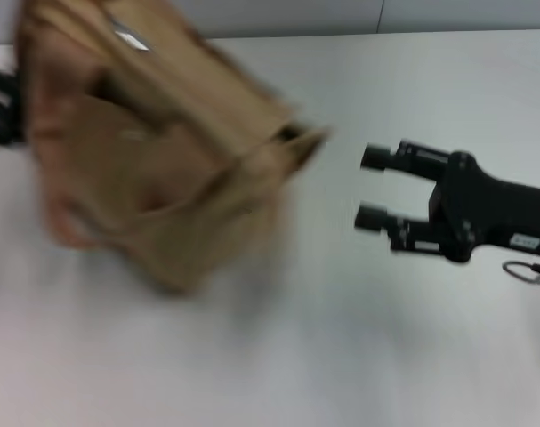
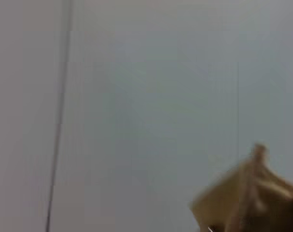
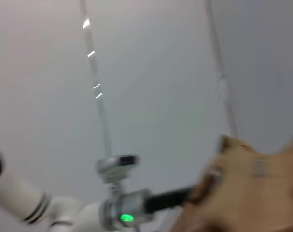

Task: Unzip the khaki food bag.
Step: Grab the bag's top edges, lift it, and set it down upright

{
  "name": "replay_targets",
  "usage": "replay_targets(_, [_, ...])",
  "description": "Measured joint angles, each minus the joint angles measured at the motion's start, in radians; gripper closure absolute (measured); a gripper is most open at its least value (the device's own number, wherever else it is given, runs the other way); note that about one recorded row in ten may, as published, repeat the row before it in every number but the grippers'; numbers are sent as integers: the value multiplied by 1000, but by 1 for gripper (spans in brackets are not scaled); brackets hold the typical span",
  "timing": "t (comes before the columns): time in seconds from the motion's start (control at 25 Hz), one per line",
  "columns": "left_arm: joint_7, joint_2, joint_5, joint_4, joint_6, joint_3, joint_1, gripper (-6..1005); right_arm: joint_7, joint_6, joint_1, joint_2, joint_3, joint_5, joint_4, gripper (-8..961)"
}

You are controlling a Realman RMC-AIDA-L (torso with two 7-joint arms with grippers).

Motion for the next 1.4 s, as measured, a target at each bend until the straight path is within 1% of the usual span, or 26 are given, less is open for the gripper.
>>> replay_targets(0.08, [-1,-6,-5,26,91,-78,-5,940,3,39,0,-2,3,48,35,181])
replay_targets(0.12, [7,-22,-6,46,149,-97,-7,940,4,63,0,-2,3,73,54,181])
replay_targets(0.2, [7,-22,-6,46,149,-97,-7,939,4,101,-1,-2,5,118,87,181])
replay_targets(0.24, [69,-53,7,64,222,-71,-14,939,4,118,-3,-2,5,142,103,181])
replay_targets(0.28, [127,-62,17,38,230,-19,-20,939,4,127,-6,-1,5,156,113,181])
replay_targets(0.32, [174,-64,19,8,229,22,-26,939,3,134,-10,0,5,169,121,181])
replay_targets(0.36, [174,-64,19,8,229,22,-26,939,2,139,-16,1,5,183,124,181])
replay_targets(0.4, [265,-66,19,-63,221,94,-39,938,1,140,-22,2,5,193,126,182])
replay_targets(0.44, [436,-69,19,-195,194,156,-60,938,0,140,-26,2,5,198,127,182])
replay_targets(0.48, [442,-69,19,-199,193,157,-61,938,0,140,-27,2,5,200,128,182])
replay_targets(0.56, [535,-71,22,-269,181,163,-67,938,-4,141,-28,3,3,202,130,182])
replay_targets(0.76, [557,-71,12,-289,189,154,-59,937,-51,149,-38,3,-16,191,140,183])
replay_targets(0.92, [557,-72,-18,-293,191,147,-57,936,-146,149,-39,3,-95,178,177,183])
replay_targets(0.96, [557,-72,-18,-293,191,147,-57,936,-154,154,-39,3,-117,177,184,184])
replay_targets(1.04, [557,-72,-62,-322,192,127,-64,935,-155,176,-32,4,-137,177,206,184])
replay_targets(1.24, [558,-74,-95,-345,196,114,-74,934,-155,243,18,13,-142,184,281,185])
replay_targets(1.36, [559,-74,-104,-352,201,111,-80,934,-165,294,71,16,-135,189,350,185])
replay_targets(1.4, [559,-74,-106,-354,203,110,-82,933,-169,312,88,16,-133,194,369,200])
